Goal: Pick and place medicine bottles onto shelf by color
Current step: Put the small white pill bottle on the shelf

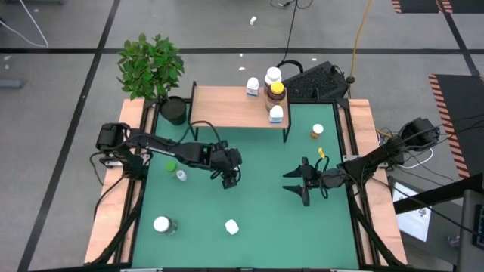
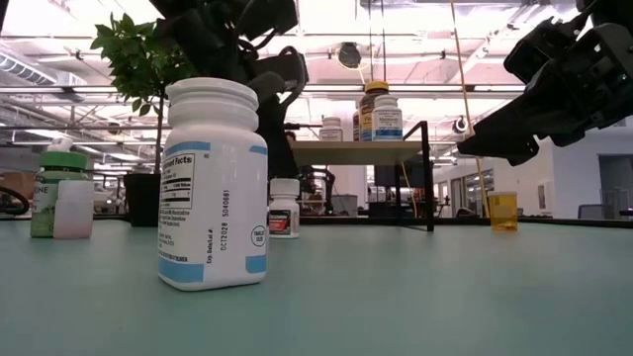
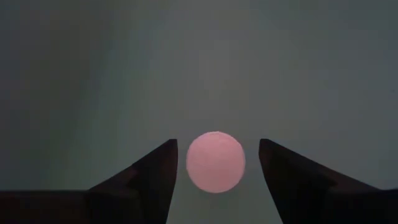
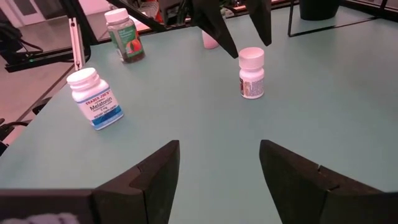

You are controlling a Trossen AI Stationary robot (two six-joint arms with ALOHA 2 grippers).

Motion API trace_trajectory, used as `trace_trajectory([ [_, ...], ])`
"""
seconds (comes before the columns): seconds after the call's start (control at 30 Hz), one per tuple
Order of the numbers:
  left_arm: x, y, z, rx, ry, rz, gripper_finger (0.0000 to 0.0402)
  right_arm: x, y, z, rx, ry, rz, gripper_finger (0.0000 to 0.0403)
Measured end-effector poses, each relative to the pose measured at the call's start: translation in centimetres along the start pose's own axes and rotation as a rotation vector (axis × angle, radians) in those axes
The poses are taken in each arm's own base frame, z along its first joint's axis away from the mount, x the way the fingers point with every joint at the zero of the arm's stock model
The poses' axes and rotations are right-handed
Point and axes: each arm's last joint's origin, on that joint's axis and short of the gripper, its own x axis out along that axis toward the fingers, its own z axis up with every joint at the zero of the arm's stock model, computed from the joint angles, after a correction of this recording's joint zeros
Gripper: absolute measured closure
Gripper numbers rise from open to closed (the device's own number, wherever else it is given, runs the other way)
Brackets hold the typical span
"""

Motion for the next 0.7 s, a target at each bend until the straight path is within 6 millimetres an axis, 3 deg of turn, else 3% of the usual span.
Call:
trace_trajectory([
  [0.3, 0.8, -0.2, 0.1, 0.000, -0.019, -0.003, 0.0175, 0.0, 0.0, 0.0, 0.004, 0.001, 0.001, 0.0188],
  [0.7, 1.7, -0.2, -0.5, 0.006, 0.029, 0.013, 0.0134, 0.0, 0.0, -0.1, 0.004, 0.006, 0.000, 0.0188],
])
